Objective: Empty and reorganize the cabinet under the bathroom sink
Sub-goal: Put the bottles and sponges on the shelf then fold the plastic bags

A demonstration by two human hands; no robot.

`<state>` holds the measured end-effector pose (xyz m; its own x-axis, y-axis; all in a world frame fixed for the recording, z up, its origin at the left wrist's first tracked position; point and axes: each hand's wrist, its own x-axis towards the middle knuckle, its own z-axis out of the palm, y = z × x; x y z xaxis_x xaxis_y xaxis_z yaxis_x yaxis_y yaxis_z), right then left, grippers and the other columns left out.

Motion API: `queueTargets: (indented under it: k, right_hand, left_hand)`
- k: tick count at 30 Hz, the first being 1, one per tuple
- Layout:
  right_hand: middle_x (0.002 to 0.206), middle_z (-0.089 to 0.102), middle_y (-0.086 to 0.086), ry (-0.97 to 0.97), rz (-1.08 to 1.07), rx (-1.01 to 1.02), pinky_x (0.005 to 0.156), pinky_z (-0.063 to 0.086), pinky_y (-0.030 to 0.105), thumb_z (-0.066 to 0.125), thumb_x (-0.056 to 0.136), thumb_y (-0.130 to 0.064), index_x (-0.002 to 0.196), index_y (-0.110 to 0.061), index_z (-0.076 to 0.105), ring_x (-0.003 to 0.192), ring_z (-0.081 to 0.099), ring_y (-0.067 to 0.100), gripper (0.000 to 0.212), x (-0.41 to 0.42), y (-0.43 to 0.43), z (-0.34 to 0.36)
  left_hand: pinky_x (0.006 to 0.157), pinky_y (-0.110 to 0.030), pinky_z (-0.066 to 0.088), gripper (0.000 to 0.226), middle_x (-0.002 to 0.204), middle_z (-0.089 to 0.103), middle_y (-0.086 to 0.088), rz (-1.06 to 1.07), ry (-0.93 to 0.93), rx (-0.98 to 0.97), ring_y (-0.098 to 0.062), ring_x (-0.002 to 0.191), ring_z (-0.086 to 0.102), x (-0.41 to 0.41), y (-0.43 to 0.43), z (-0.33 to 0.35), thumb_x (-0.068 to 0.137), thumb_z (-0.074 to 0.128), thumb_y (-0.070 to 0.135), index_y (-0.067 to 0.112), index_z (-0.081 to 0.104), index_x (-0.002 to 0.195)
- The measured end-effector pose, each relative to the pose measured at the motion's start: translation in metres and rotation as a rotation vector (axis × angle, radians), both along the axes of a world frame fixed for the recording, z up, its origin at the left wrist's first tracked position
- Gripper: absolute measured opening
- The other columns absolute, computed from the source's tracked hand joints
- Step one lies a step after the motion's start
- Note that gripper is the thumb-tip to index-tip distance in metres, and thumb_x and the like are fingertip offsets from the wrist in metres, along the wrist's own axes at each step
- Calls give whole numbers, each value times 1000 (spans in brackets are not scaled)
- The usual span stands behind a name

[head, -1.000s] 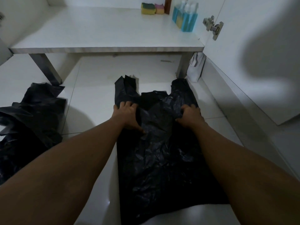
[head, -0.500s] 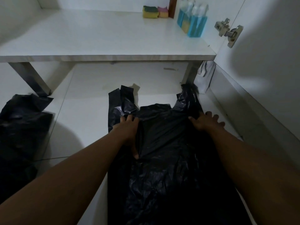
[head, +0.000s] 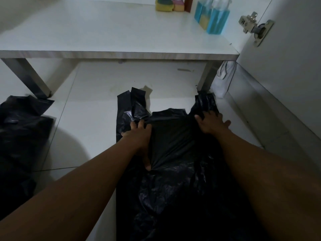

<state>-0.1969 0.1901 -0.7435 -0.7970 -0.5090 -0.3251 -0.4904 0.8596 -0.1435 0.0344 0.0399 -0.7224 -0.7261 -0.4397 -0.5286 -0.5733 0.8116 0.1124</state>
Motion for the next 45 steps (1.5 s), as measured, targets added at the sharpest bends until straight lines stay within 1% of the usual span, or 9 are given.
queueTargets:
  k: [3,8,12,16,20,26,34,40,45]
  right_hand:
    - [163,4,-2,4,-91,-132,112,6,67,20,100,-56,155,-30,9,147,6,35,62,-9,18,11]
    - [145,40,21,-137,-257,-193,108,36,51,46,89,-54,144,-7,36,128,42,40,72,-24,25,20]
    - [126,56,24,-267,-298,-299,96,51,44,60,88,-38,127,5,52,108,59,37,58,-23,30,32]
    - [122,56,24,-318,-341,-235,69,50,35,62,92,-29,126,9,49,96,60,35,53,-20,41,42]
    - [109,59,24,-394,-394,-268,52,50,31,63,89,-17,119,9,53,75,61,31,40,-14,47,46]
    - [81,56,16,-497,-495,-323,33,44,21,64,89,-7,107,5,56,63,56,26,23,1,55,52]
    - [98,66,17,-487,-530,-502,47,46,24,72,82,-17,114,5,62,67,62,25,40,-10,52,44]
    - [98,69,21,-505,-522,-589,57,54,30,70,81,-6,114,3,65,75,68,32,35,-16,52,40]
    - [99,70,19,-600,-547,-632,71,59,39,70,80,-16,111,1,64,83,70,34,35,-14,49,46]
  left_hand:
    - [108,-74,20,156,163,-5,-6,-14,8,8,-41,148,-7,2,-2,-2,32,96,52,25,3,155]
    - [113,-71,3,154,162,20,-5,-36,91,-86,-35,147,15,10,-10,3,33,83,76,33,-1,154]
    - [114,-63,6,124,149,44,-6,245,419,40,-32,143,28,19,-21,8,39,70,89,42,28,146]
    - [104,-54,40,86,136,47,-15,729,558,21,-38,127,42,32,-32,-3,70,76,59,18,43,138]
    - [82,-43,58,53,112,61,-15,1028,628,378,-32,99,62,31,-36,-1,72,80,31,6,55,111]
    - [50,-27,47,15,78,58,-11,1234,648,707,-19,57,54,23,-41,10,84,71,7,2,61,94]
    - [80,-36,56,39,103,65,-15,1161,654,644,-30,92,66,16,-47,3,75,81,6,-1,60,107]
    - [79,-40,60,38,97,70,-13,1068,742,482,-30,86,69,12,-41,-2,68,84,17,3,68,99]
    - [82,-44,60,33,99,69,-16,1139,787,711,-33,87,70,8,-41,2,78,77,14,0,64,104]
